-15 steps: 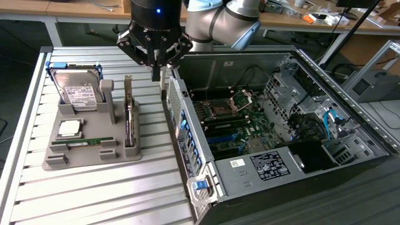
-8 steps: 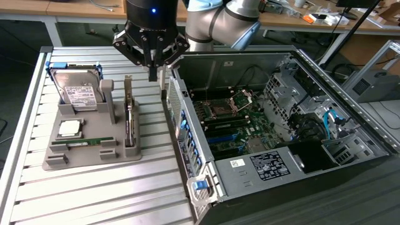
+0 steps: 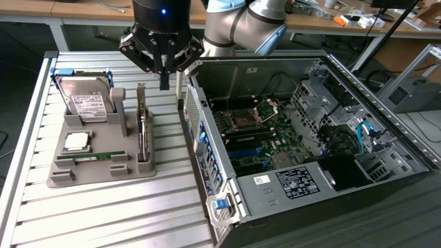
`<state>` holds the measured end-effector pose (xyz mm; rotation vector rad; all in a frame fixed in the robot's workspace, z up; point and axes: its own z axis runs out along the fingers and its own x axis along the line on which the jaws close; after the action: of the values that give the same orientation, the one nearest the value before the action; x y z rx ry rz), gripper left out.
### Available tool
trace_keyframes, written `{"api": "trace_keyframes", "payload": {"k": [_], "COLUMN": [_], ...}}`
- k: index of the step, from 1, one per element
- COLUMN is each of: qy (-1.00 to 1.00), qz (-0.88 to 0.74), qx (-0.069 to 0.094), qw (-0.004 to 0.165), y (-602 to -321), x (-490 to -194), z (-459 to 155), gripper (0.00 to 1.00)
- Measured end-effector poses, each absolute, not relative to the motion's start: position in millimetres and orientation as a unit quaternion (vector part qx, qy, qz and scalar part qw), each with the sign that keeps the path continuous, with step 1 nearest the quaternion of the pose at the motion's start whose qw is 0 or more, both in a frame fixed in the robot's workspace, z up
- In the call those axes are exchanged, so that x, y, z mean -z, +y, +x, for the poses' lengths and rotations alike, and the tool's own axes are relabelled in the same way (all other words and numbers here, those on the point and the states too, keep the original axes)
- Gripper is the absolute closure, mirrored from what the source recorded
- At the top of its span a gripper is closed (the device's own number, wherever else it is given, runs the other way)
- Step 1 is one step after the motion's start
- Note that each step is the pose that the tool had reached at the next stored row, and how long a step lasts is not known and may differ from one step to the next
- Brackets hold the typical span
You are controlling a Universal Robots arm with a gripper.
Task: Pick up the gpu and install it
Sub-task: 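Reach for the gpu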
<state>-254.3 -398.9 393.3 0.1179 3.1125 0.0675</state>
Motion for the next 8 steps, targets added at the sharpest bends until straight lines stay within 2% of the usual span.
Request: {"api": "trace_keyframes", "payload": {"k": [8], "qy": [0.999], "qz": [0.038], "qx": [-0.022], "qw": [0.013], "y": [-398.9], "x": [-393.3], "z": [-259.1], "gripper": [0.89]}}
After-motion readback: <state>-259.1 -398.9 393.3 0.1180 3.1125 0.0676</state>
